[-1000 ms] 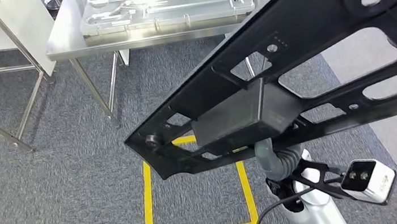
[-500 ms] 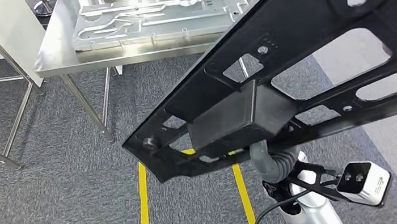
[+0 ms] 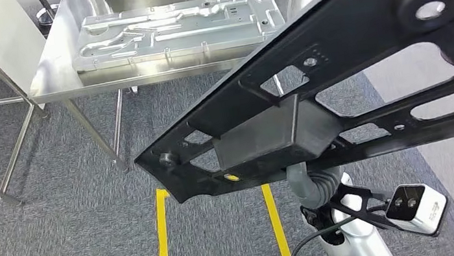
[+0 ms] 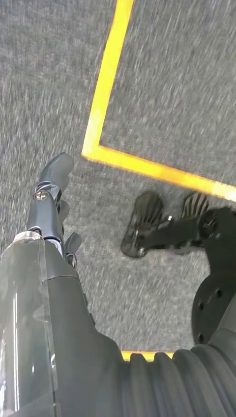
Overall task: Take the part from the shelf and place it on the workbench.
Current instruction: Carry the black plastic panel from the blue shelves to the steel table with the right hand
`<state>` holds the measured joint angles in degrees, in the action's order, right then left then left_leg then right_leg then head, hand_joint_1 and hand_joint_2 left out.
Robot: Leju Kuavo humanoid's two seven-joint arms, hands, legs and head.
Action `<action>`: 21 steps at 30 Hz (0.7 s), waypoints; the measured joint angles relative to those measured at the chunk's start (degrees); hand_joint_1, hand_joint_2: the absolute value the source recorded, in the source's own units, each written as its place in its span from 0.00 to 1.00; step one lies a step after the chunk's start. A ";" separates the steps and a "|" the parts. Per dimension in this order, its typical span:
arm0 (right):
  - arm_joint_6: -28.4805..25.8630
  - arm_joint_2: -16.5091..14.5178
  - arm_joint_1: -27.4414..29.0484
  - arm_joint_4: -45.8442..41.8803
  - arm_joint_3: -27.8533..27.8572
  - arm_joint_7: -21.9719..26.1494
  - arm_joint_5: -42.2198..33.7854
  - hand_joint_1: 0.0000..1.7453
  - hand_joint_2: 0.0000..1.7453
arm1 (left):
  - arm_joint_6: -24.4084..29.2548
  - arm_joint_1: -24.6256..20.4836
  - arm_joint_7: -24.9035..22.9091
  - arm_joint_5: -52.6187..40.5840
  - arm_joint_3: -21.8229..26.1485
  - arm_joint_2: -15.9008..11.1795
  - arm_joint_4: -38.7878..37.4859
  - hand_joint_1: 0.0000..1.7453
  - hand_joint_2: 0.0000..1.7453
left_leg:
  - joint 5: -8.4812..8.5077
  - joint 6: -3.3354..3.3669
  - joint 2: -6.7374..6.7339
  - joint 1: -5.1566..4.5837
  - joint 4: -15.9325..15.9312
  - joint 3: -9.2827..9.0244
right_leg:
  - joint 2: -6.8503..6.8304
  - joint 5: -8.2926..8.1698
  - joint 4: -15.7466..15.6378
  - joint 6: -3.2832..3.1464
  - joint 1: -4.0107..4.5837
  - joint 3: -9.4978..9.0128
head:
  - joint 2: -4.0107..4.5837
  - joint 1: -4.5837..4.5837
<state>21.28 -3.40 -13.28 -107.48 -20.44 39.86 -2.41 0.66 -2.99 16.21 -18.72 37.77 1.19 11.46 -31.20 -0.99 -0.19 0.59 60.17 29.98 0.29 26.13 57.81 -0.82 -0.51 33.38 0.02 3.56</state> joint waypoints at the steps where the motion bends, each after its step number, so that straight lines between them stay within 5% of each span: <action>1: 0.01 -0.03 0.04 -0.05 0.00 -0.01 0.00 1.00 1.00 | -0.02 -0.02 0.01 -0.01 0.00 -0.02 0.02 0.00 1.00 | -1.28 -0.16 -0.01 0.09 3.23 1.56 | -0.07 0.25 -0.25 -0.31 0.00 -0.66 | 0.00 0.00; 3: 0.03 -0.09 0.18 -0.07 0.00 -0.01 -0.01 1.00 1.00 | -0.05 0.07 0.01 -0.02 0.00 -0.05 0.02 0.00 1.00 | -3.83 -0.44 0.01 0.10 11.45 6.63 | -0.09 1.02 -0.34 -0.71 0.18 -1.58 | 0.00 0.00; 5: 0.04 -0.10 0.33 -0.05 0.00 -0.01 -0.01 1.00 1.00 | -0.05 0.32 0.01 -0.05 0.00 -0.07 0.02 0.00 1.00 | -2.79 -0.44 0.01 0.09 14.48 9.88 | 0.10 1.93 -0.34 -0.79 0.36 -2.61 | 0.00 0.00; 9: 0.15 -0.17 0.33 -0.03 0.04 -0.01 0.01 1.00 1.00 | -0.05 0.46 0.00 -0.33 0.01 -0.15 0.02 0.00 1.00 | 6.23 0.74 0.06 -0.25 1.56 6.20 | 0.46 4.02 -0.41 -0.29 0.62 -5.23 | 0.00 0.00; 14: 0.36 -0.29 0.30 -0.15 0.14 -0.02 -0.03 1.00 1.00 | -0.05 0.36 0.00 -0.50 0.02 -0.16 0.04 0.00 1.00 | 5.77 2.42 0.18 -0.44 -2.20 3.87 | 0.48 4.43 1.22 1.35 0.65 -5.86 | 0.00 -0.01; 16: 0.57 -0.28 0.21 -0.20 0.23 -0.02 -0.07 1.00 1.00 | -0.05 0.33 0.01 -0.54 0.04 -0.12 0.04 0.00 1.00 | 5.43 2.90 0.25 -0.16 -2.68 2.53 | 0.33 5.56 6.02 1.96 0.51 -3.20 | 0.00 -0.01; 19: 1.08 -0.27 0.27 -0.15 0.42 -0.01 -0.10 1.00 1.00 | -0.05 0.39 0.01 -0.62 0.10 -0.12 0.04 0.00 1.00 | 4.30 3.07 0.30 -0.06 -2.79 1.26 | 0.24 9.29 15.57 2.88 -0.03 4.41 | 0.00 -0.02; 21: 1.22 -0.28 0.30 -0.12 0.55 -0.01 -0.11 1.00 1.00 | -0.07 0.48 0.01 -0.66 0.20 -0.10 0.04 0.00 1.00 | 3.24 2.81 0.41 0.07 -2.79 0.00 | 0.09 8.76 14.98 3.17 -0.36 6.64 | 0.00 -0.02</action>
<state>22.50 -3.68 -12.98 -107.60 -19.88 39.85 -2.52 0.60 -2.51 16.22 -19.38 37.97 1.09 11.50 -27.97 1.82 0.22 0.67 57.38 29.98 0.38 34.89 72.79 2.35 -0.88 40.02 0.02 3.54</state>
